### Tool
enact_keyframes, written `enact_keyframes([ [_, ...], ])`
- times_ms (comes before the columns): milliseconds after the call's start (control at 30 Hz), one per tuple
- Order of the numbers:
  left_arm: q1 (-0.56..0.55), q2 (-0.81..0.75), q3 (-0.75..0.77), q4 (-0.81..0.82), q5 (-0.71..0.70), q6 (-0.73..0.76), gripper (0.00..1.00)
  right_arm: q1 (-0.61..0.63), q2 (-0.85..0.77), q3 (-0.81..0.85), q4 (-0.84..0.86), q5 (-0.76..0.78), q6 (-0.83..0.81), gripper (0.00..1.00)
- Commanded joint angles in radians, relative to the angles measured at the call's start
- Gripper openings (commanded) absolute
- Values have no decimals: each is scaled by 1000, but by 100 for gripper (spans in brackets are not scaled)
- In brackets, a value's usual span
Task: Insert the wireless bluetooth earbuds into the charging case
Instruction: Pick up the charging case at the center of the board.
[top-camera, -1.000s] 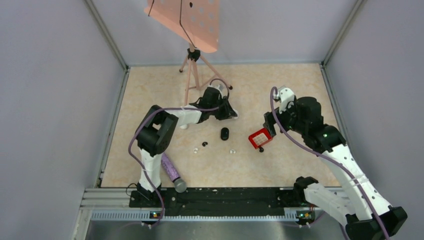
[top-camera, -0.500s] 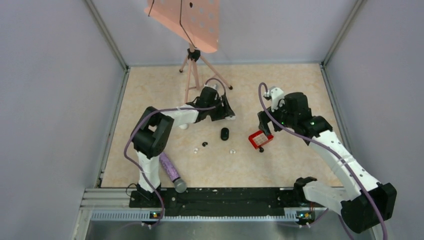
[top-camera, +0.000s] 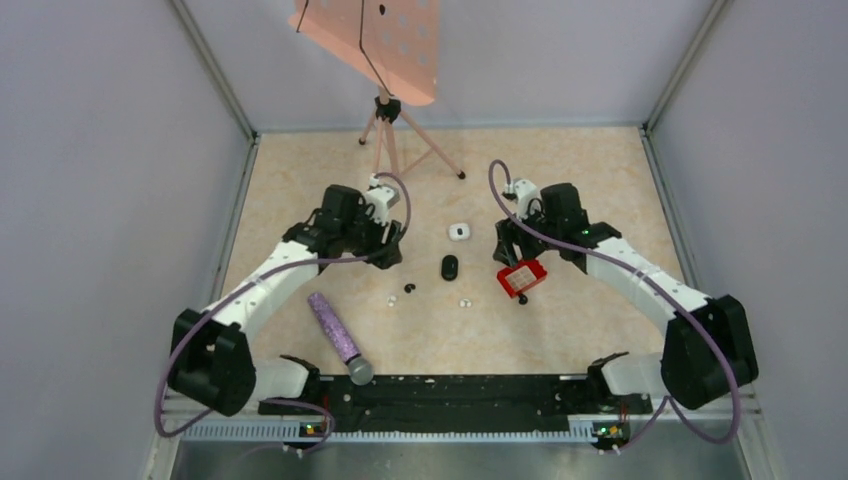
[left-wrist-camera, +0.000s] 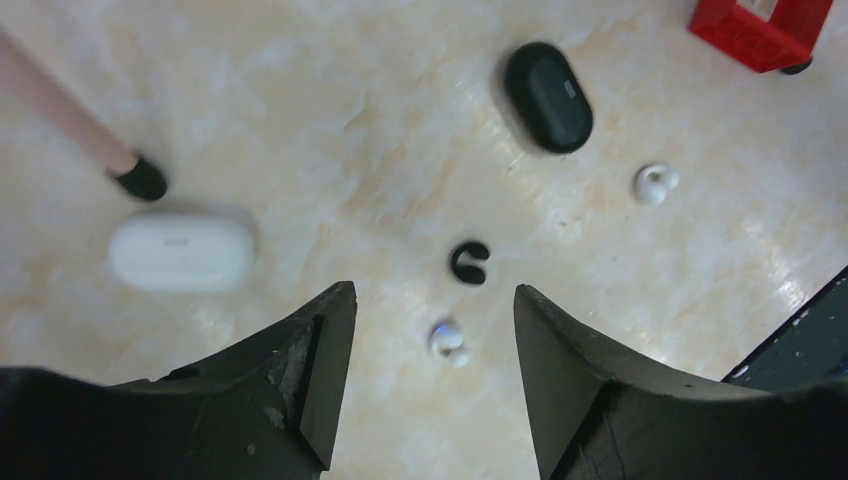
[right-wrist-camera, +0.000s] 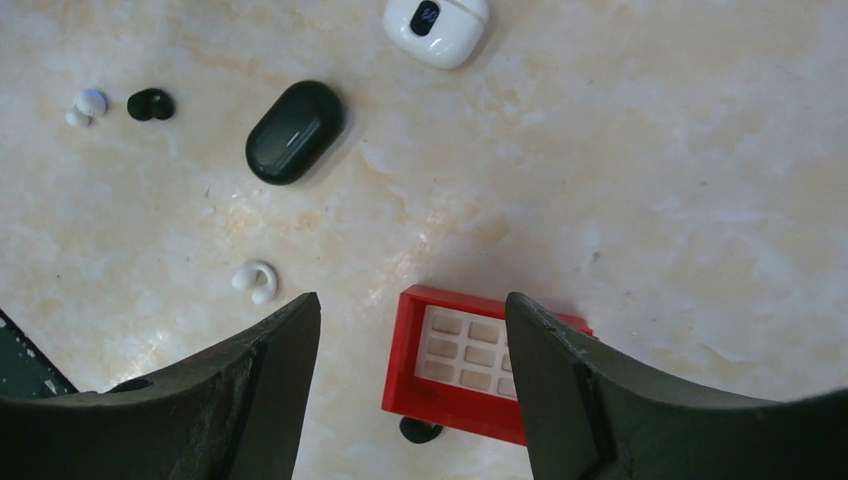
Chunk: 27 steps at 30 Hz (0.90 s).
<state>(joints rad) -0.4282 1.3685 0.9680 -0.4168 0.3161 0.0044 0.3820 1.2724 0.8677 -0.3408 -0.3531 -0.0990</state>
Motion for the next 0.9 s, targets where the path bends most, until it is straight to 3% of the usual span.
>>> enact_keyframes([
  [0, 122, -146, -81, -68, 79, 126, 65, 88, 60, 18, 68, -43, -20, 67],
  [133, 185, -239, -84, -14, 31, -93, 66, 138, 171, 162, -52, -128, -249, 67],
  [233, 225, -300, -139, 93, 106, -199, 65, 139, 239, 240, -143, -237, -569, 65],
  [300, 262, -332, -212, 218, 126, -272, 64, 138, 279, 262, -161, -231, -756, 64],
  [400, 382, -315, -222, 215, 136, -378, 64, 138, 352, 312, -191, -244, -976, 64],
  [533, 485, -331, -230, 186, 132, -398, 63, 156, 454, 377, -215, -273, -1177, 65],
  [867, 638, -378, -186, 73, 186, -370, 62, 234, 651, 523, -353, -278, -1460, 65],
])
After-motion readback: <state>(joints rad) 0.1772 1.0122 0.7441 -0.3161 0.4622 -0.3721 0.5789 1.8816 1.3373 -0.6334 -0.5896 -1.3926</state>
